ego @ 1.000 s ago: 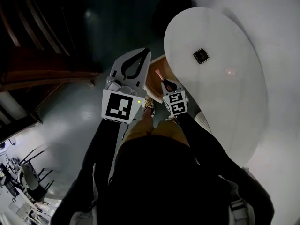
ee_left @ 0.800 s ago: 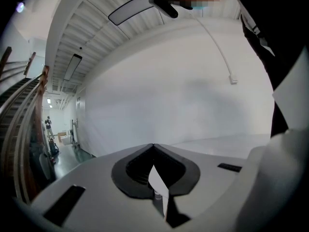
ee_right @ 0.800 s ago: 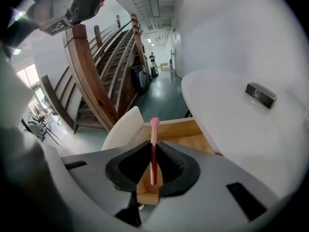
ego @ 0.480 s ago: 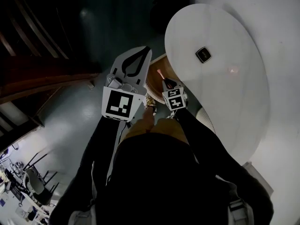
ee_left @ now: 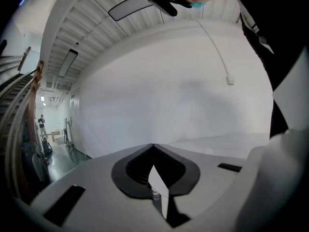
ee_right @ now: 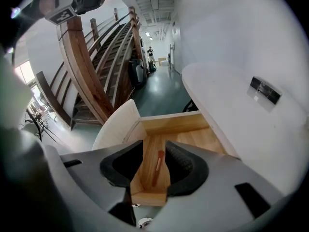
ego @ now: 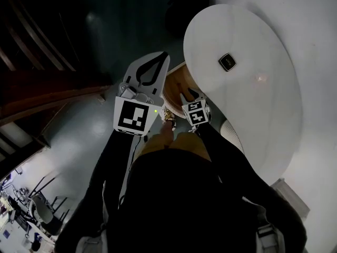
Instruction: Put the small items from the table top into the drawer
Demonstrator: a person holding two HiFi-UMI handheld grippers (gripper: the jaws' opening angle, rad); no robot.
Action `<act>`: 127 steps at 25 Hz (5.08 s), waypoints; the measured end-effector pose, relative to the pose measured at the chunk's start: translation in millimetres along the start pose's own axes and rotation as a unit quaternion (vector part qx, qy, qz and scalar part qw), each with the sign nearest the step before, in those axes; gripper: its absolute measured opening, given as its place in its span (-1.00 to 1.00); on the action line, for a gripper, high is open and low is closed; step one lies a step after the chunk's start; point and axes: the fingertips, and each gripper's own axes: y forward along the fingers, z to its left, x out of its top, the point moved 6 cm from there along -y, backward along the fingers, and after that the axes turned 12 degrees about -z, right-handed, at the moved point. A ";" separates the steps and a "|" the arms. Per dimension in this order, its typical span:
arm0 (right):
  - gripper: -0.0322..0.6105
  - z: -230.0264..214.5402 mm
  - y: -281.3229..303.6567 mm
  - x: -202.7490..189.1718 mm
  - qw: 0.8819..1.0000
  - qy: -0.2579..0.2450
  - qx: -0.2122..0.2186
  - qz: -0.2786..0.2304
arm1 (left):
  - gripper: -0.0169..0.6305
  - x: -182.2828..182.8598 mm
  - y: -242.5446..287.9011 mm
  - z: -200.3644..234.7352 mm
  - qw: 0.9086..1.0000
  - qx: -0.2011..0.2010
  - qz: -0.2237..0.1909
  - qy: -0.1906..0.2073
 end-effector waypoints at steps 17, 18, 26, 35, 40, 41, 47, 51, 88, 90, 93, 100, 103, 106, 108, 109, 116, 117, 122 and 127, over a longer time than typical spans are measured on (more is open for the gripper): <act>-0.44 -0.5 -57.7 105.7 0.982 -0.026 -0.006 -0.187 | -0.91 16.4 24.6 -6.7 0.999 -0.045 -0.027 0.003; -0.44 -6.0 -67.6 119.8 0.978 -0.025 -0.016 -0.208 | -0.91 18.2 27.0 -8.2 0.998 -0.047 -0.029 0.001; -0.44 -46.0 -162.7 203.5 0.936 -0.048 -0.075 -0.342 | -0.91 35.6 49.2 -25.8 0.997 -0.062 -0.042 0.008; -0.44 -83.1 -260.6 239.8 0.891 -0.096 -0.117 -0.428 | -0.91 55.4 79.1 -61.1 0.995 -0.081 -0.061 0.020; -0.44 -101.8 -299.4 248.1 0.868 -0.090 -0.126 -0.472 | -0.91 61.3 95.8 -77.6 0.994 -0.086 -0.069 0.028; -0.44 -103.4 -300.8 249.3 0.869 -0.094 -0.127 -0.470 | -0.91 62.4 97.0 -77.9 0.994 -0.085 -0.069 0.026; -0.44 -120.7 -283.9 244.5 0.892 -0.071 -0.103 -0.435 | -0.91 66.6 101.8 -78.5 0.994 -0.082 -0.066 0.028; -0.28 -136.4 -249.6 233.5 0.923 -0.075 -0.057 -0.374 | -0.91 63.7 97.2 -74.9 0.996 -0.069 -0.056 0.027; 0.20 -215.7 -59.5 115.1 0.981 -0.182 0.060 0.036 | -0.91 34.4 19.9 -47.5 0.998 0.062 0.014 0.010; 0.20 -210.5 -67.3 132.4 0.985 -0.165 0.053 -0.004 | -0.91 31.0 19.1 -47.1 0.998 0.057 0.014 0.014; 0.20 -200.2 -90.5 162.0 0.987 -0.137 0.042 -0.071 | -0.91 31.7 20.7 -50.3 0.998 0.051 0.013 0.016; 0.20 -160.4 -144.9 217.7 0.973 -0.133 0.021 -0.190 | -0.91 35.5 31.9 -44.9 0.999 0.043 -0.001 0.016; 0.20 -146.2 -165.5 235.0 0.964 -0.131 0.021 -0.229 | -0.91 39.3 38.3 -42.9 0.999 0.040 -0.009 0.019; 0.20 -136.4 -184.8 245.9 0.957 -0.130 0.018 -0.258 | -0.91 42.5 41.7 -42.3 0.999 0.037 -0.014 0.020; 0.20 -128.7 -200.5 252.1 0.949 -0.128 0.011 -0.287 | -0.91 42.8 42.2 -42.5 0.999 0.035 -0.016 0.021; 0.20 -124.4 -208.7 254.7 0.944 -0.129 0.008 -0.304 | -0.91 42.6 42.5 -43.2 0.999 0.034 -0.015 0.021; 0.20 -115.6 -216.3 253.4 0.941 -0.130 0.017 -0.313 | -0.91 44.2 50.0 -43.1 0.999 0.032 -0.014 0.021; 0.20 -113.3 -215.2 251.3 0.941 -0.129 0.020 -0.312 | -0.91 43.6 48.0 -43.3 0.999 0.034 -0.014 0.021; 0.20 -99.6 -205.0 245.9 0.942 -0.138 0.043 -0.304 | -0.91 38.8 33.4 -41.4 0.998 0.048 -0.009 0.025; 0.20 -81.8 -188.6 242.8 0.940 -0.141 0.071 -0.302 | -0.91 34.4 13.2 -36.4 0.996 0.074 -0.004 0.040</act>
